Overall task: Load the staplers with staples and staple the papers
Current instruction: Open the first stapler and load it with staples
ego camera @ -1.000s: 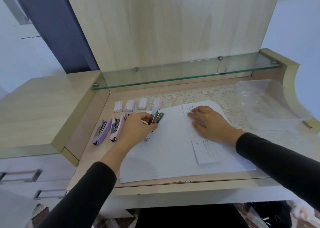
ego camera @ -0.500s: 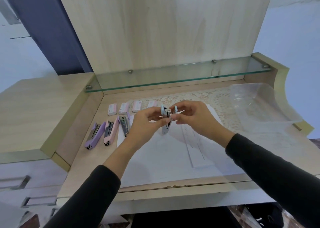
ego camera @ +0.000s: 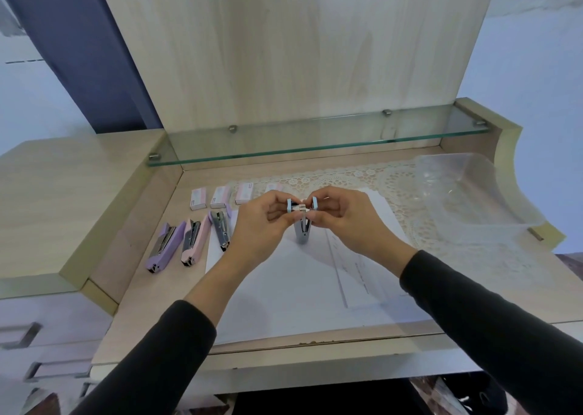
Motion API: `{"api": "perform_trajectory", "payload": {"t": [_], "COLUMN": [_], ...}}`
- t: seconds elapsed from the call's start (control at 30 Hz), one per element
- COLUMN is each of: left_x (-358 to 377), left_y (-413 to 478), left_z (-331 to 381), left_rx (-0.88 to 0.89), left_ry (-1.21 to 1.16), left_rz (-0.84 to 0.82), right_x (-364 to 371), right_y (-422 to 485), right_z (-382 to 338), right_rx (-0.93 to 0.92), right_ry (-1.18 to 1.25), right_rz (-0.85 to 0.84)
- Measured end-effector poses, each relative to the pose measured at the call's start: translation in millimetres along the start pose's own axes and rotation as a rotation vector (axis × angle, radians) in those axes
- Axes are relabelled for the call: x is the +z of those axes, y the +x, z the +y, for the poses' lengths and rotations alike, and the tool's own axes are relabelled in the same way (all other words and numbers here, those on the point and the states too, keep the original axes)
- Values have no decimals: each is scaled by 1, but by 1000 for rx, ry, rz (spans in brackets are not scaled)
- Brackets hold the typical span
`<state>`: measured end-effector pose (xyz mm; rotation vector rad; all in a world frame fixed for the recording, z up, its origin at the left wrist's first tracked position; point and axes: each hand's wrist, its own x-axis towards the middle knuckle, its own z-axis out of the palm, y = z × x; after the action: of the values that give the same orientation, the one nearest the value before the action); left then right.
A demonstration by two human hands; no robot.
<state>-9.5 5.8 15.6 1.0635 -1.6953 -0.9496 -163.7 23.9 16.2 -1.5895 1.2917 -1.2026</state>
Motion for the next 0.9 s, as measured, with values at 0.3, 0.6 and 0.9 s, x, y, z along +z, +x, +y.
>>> {"api": "perform_trajectory", "payload": {"t": [0.3,0.6,0.9], "left_x": [-2,-13,-49], "left_y": [5,1,-18], "left_z": [-9,-9,-19], "left_rx": [-10,-41,-37], "left_ry": [-61,-145,146], "left_rz": [-15,-59,-81], "right_x": [-2,-11,-45], "right_y": [5,1,-13], "right_z": [0,7,18], "right_rx": [16,50,24], "right_ry": [-23,-29,-386], "right_rz": [-3,-20,0]}}
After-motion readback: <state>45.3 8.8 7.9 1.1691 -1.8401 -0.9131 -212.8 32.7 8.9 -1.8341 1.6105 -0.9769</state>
